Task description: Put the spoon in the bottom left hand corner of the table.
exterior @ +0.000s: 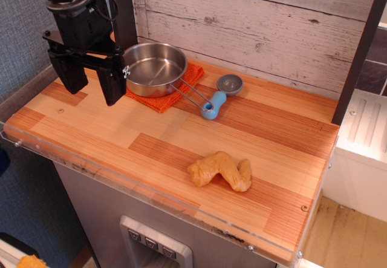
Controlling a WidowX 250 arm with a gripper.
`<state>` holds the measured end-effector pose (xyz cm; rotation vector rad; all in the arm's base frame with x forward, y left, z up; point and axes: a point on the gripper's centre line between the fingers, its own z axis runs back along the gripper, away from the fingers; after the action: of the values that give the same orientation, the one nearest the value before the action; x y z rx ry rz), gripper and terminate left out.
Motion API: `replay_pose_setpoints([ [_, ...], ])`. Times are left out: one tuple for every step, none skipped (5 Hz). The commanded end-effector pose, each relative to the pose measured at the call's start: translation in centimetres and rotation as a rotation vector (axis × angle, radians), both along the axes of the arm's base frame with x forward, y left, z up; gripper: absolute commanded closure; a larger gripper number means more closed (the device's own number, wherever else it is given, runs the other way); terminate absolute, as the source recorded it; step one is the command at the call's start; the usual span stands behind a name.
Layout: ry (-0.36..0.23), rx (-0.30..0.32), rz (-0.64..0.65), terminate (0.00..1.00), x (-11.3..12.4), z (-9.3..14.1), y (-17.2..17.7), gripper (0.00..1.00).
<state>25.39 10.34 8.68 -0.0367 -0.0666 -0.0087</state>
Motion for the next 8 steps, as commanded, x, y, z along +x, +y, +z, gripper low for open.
replay_pose_setpoints([
  [0.0, 0.0, 0.0, 0.0, 0.0, 0.0, 0.0, 0.0],
  [-0.008, 0.003, -0.045, 0.0, 4.2, -0.1, -2.8, 0.0],
  [-0.057, 0.02, -0.091, 0.0, 7.6, 1.4, -6.2, 0.0],
  [-0.091, 0.005, -0.093, 0.0, 10.7, 1.7, -8.7, 0.0],
  [-0.083, 0.01, -0.085, 0.0, 12.8, 0.3, -9.8, 0.0],
  [-0.064, 0.032, -0.075, 0.0, 13.8, -1.2, -10.2, 0.0],
  [-0.056, 0.049, -0.072, 0.0, 14.7, -2.2, -10.2, 0.0],
  [-0.059, 0.044, -0.064, 0.0, 15.1, -3.3, -10.5, 0.0],
])
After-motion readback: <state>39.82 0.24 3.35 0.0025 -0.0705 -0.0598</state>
